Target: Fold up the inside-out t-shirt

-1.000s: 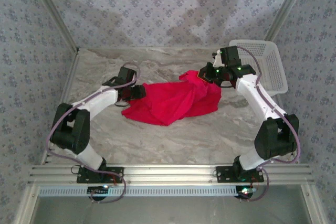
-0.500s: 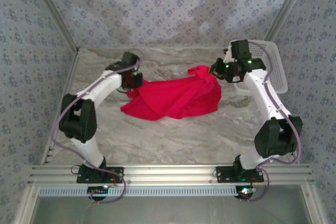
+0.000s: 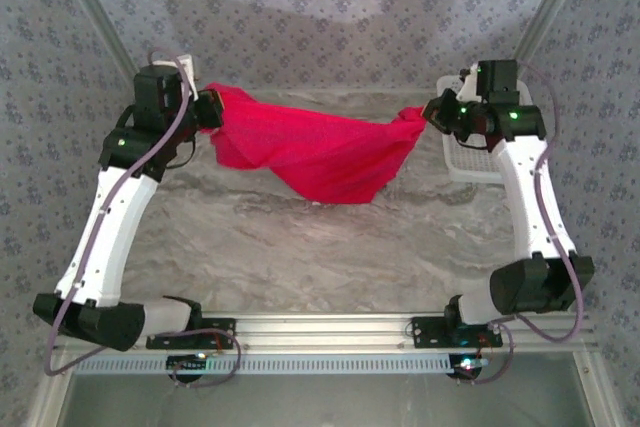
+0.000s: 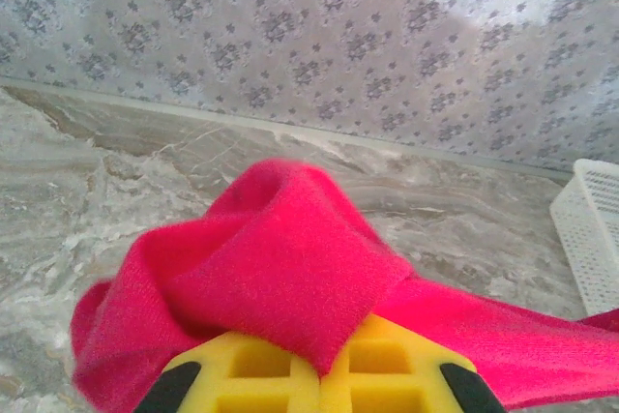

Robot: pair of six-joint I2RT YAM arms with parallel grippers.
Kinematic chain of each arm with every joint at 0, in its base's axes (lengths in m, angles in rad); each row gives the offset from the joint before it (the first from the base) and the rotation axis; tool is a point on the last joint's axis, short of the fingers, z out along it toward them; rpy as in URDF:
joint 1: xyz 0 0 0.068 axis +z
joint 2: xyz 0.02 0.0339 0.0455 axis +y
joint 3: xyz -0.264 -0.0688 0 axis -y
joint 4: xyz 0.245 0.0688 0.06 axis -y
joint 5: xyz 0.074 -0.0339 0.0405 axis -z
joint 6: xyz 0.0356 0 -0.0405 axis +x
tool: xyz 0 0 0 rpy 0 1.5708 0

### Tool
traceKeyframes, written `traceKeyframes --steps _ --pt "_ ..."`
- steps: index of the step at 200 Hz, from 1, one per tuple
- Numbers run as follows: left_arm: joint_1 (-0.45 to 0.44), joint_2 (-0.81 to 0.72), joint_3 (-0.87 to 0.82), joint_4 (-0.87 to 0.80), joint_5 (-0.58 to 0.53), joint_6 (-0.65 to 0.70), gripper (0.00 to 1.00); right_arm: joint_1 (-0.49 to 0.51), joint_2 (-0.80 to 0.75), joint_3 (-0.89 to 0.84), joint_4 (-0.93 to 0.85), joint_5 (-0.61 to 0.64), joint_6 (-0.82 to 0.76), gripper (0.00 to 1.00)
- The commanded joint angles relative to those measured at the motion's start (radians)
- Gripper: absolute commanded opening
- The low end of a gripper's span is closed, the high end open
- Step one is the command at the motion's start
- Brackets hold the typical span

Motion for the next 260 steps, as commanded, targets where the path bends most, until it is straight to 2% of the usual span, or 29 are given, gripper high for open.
traceKeyframes --steps 1,25,48,68,96,106,108,113,122,129,135,146,160,176,209,235,260 --pt "0.005 -0.079 0.083 -0.033 0.066 0.015 0.0 0.001 -0.098 0.101 -0.028 -0.076 0.026 0.0" --pt "0.005 -0.098 0.144 -0.099 0.069 0.034 0.0 -0.004 -0.125 0.212 -0.103 -0.039 0.003 0.0" --pt "0.009 -0.073 0.13 -0.114 0.036 0.058 0.0 -0.018 -0.084 0.269 -0.144 0.01 -0.027 0.0" --pt "0.019 0.036 0.105 -0.125 0.07 0.062 0.01 -0.021 -0.001 0.261 -0.101 0.025 -0.022 0.0" --pt "0.061 0.289 0.099 -0.11 0.144 0.057 0.02 -0.001 0.186 0.275 -0.01 0.054 -0.01 0.0" --pt "0.092 0.406 0.134 -0.101 0.177 0.048 0.08 0.008 0.282 0.328 -0.014 0.082 -0.009 0.0" --pt "0.097 0.426 0.145 -0.1 0.181 0.045 0.11 0.009 0.303 0.338 -0.016 0.09 -0.009 0.0" --pt "0.11 0.486 0.177 -0.102 0.186 0.038 0.27 0.012 0.355 0.377 -0.021 0.101 -0.008 0.0" --pt "0.127 0.574 0.243 -0.116 0.172 0.031 0.41 0.016 0.453 0.45 -0.035 0.117 -0.008 0.19" --pt "0.133 0.626 0.286 -0.127 0.148 0.032 0.48 0.019 0.53 0.526 -0.071 0.125 -0.006 0.39" --pt "0.135 0.656 0.316 -0.14 0.124 0.034 0.51 0.021 0.596 0.599 -0.118 0.135 -0.009 0.49" --pt "0.135 0.677 0.335 -0.157 0.088 0.031 0.54 0.025 0.695 0.725 -0.206 0.156 -0.018 0.6" --pt "0.127 0.637 0.26 -0.144 0.071 0.019 0.55 0.039 0.749 0.793 -0.286 0.176 -0.07 0.65" --pt "0.103 0.528 0.074 -0.091 0.052 0.005 0.49 0.074 0.695 0.677 -0.282 0.191 -0.091 0.65" --pt "0.053 0.266 -0.349 -0.003 0.026 -0.064 0.35 0.162 0.428 0.166 -0.049 0.162 -0.057 0.64" --pt "-0.017 0.088 -0.592 0.05 0.007 -0.12 0.35 0.228 0.292 -0.063 -0.009 0.16 -0.096 0.57" --pt "-0.05 -0.009 -0.778 0.124 0.002 -0.174 0.35 0.277 0.207 -0.211 0.013 0.148 -0.107 0.52"
